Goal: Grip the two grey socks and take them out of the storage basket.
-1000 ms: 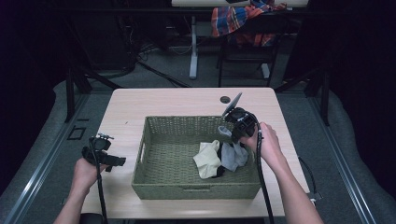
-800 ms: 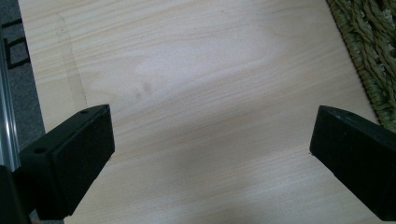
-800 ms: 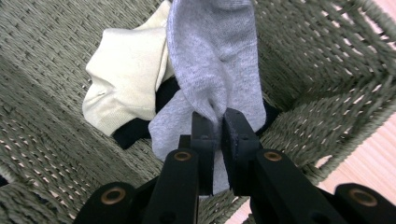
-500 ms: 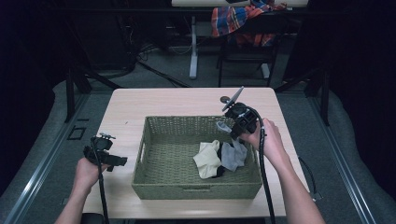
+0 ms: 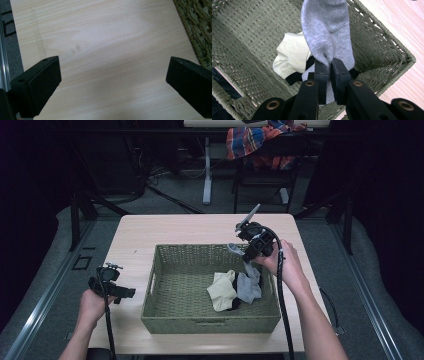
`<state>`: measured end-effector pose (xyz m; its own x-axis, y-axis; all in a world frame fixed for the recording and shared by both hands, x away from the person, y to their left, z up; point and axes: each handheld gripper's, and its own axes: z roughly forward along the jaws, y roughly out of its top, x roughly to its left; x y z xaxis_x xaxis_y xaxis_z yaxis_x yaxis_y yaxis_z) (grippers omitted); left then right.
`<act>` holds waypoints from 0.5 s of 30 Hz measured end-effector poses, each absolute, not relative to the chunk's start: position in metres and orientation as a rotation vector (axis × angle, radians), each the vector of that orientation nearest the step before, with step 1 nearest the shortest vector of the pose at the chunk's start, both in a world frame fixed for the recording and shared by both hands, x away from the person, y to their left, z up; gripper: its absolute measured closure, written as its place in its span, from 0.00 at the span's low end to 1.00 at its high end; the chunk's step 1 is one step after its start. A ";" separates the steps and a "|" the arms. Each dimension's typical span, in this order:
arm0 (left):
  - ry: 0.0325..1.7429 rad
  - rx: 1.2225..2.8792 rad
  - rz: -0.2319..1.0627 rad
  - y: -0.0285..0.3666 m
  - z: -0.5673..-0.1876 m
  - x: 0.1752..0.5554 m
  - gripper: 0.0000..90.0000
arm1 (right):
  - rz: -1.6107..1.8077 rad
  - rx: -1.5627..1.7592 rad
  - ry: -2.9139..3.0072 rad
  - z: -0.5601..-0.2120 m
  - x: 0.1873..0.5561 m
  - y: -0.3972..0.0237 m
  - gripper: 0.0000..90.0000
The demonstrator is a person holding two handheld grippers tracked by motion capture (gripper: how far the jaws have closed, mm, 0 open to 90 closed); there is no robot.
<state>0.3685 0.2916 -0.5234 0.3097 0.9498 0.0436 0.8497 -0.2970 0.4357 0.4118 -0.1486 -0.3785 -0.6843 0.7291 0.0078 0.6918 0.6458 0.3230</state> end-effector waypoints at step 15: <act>1.648 2.254 0.403 0.296 -0.530 0.372 0.00 | 0.538 1.196 2.690 -0.358 0.410 -0.167 0.94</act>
